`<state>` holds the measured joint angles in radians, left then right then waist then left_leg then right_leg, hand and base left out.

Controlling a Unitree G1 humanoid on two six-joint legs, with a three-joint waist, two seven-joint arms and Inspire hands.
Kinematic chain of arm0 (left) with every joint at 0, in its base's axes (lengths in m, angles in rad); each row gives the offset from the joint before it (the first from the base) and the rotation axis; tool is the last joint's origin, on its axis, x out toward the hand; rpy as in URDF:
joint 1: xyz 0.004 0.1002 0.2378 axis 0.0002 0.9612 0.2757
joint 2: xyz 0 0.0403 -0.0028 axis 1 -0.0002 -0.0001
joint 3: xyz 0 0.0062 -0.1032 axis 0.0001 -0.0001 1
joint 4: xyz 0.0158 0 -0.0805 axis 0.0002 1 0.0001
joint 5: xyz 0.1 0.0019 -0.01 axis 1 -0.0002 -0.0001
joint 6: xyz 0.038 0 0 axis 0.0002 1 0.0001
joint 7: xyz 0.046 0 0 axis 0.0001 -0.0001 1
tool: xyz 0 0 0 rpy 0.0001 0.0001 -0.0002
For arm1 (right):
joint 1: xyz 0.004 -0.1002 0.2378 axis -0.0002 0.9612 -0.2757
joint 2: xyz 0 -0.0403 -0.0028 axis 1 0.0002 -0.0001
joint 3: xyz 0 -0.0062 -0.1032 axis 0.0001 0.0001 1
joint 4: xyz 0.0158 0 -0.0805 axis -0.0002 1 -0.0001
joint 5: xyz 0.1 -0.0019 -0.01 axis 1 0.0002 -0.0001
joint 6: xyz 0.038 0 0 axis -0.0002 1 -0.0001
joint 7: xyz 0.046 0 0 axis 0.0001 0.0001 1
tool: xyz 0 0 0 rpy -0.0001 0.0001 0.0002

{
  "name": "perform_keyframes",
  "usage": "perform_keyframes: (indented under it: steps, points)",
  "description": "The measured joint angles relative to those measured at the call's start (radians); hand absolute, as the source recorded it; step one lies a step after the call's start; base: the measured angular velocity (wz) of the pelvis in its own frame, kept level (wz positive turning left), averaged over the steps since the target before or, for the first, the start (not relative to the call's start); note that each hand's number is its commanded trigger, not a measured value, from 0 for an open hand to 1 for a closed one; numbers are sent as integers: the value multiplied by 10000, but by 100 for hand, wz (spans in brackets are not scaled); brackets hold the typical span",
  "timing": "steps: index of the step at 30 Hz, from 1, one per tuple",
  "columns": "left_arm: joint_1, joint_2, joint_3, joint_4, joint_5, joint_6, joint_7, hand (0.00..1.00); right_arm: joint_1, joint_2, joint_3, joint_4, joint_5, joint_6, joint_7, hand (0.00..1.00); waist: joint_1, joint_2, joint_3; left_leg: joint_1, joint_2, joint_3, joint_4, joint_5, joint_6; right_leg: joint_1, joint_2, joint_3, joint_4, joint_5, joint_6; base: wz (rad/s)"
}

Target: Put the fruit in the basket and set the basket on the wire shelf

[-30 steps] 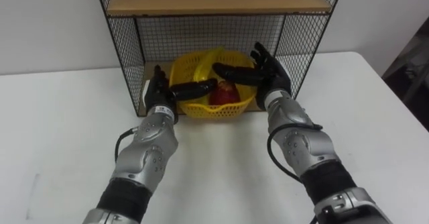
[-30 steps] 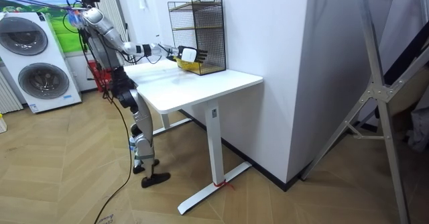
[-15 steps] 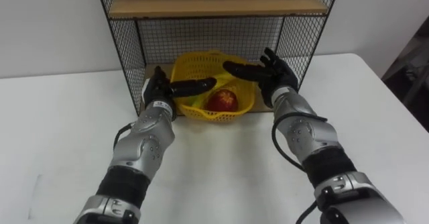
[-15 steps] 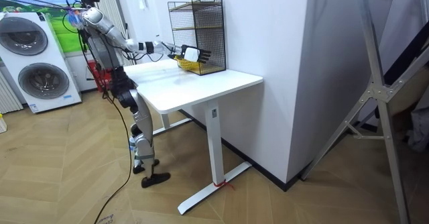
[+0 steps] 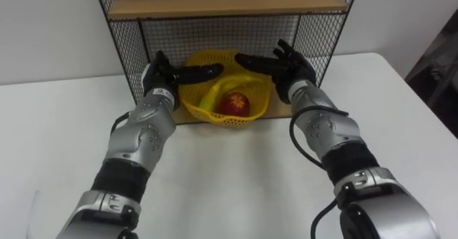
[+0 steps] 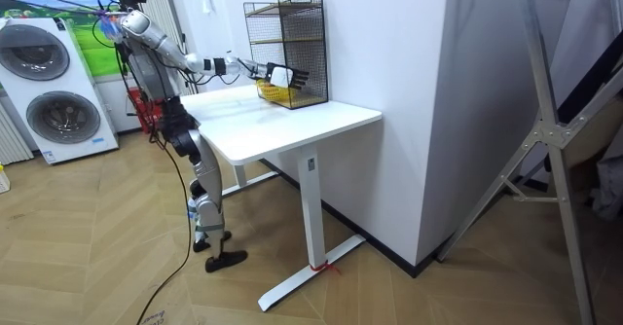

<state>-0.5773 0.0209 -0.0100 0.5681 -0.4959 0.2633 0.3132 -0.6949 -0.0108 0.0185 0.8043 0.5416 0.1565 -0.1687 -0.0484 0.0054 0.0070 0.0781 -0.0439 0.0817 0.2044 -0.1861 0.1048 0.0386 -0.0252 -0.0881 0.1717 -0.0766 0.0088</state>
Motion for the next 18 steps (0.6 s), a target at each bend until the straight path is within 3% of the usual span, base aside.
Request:
perform_keyframes:
  steps: [7, 13, 18]
  points:
    - [-88, 42, 90, -539, 188, -2, -14, 0, 14, -327, 3, -719, -55, -13, 184, 0, 29, 61, -47, -6, 2, 4, -7, 7, -2, -20, -6, -12, 8, 1, -1, 0]
    - [15, 93, 55, -1468, 987, -16, 11, 0, 633, -535, 20, -2356, -628, -37, 193, 0, 58, 42, -58, 49, 4, 47, -42, 29, -4, -8, 2, 28, 29, 1, -1, -1]
    - [941, 157, -313, -2358, 1386, -39, -3, 0, 1898, -689, 196, -3299, -837, -37, 505, 0, 45, 35, -71, 192, 7, 61, -115, 29, -5, 107, 7, 4, 26, 0, -1, 0]
